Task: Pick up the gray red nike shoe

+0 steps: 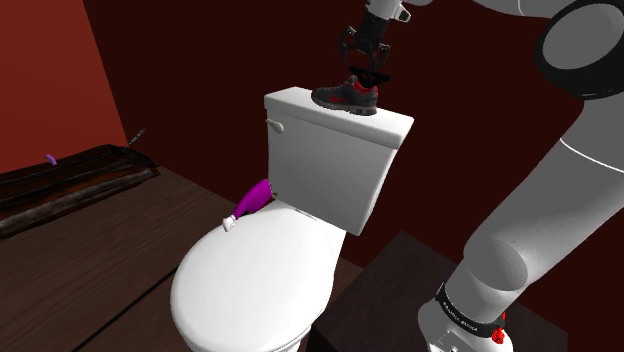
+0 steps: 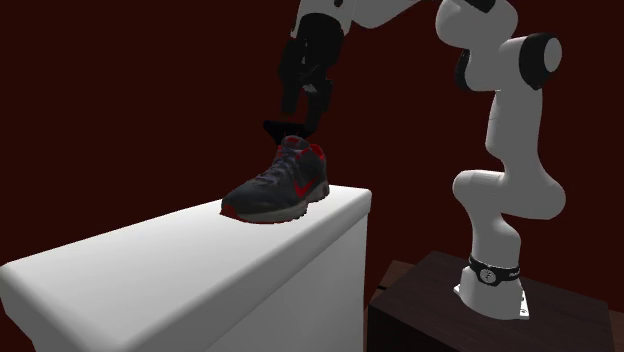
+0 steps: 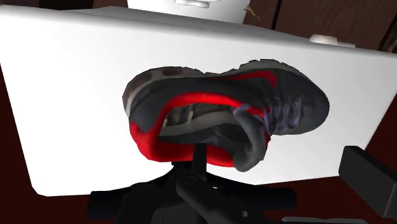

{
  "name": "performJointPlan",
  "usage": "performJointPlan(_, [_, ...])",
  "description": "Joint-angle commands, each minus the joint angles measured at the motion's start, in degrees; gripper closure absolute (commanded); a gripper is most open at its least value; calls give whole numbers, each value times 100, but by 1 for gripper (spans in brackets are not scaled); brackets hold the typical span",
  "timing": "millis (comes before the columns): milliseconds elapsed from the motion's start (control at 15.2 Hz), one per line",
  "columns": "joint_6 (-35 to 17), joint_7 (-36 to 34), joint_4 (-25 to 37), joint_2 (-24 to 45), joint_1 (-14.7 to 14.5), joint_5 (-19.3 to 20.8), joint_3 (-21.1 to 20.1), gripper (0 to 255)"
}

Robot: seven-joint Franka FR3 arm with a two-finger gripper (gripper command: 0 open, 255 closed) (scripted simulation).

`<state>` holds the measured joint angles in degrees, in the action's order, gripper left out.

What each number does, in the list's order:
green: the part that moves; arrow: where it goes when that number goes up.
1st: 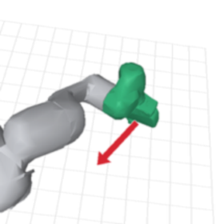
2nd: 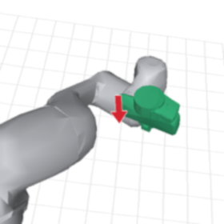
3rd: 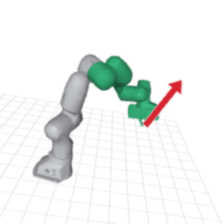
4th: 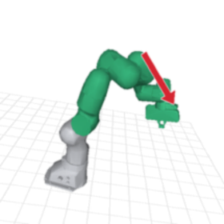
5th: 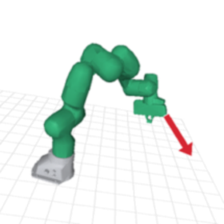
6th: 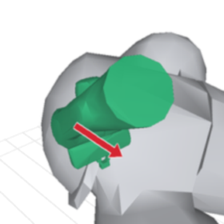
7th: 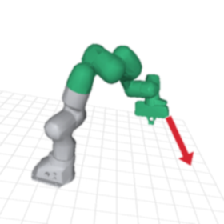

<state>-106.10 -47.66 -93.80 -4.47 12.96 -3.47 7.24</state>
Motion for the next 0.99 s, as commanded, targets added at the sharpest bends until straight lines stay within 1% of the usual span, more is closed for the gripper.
performJointPlan(0, [-101,-83,2,54,22,-16,19,0])
performJointPlan(396, [-630,-61,-635,-54,18,-11,12,0])
performJointPlan(528, [-630,-61,-635,-55,18,-11,12,0])
performJointPlan(594, [-631,-66,-634,-52,16,-9,10,255])
performJointPlan(924, [-630,-67,-635,-54,15,-9,9,255])
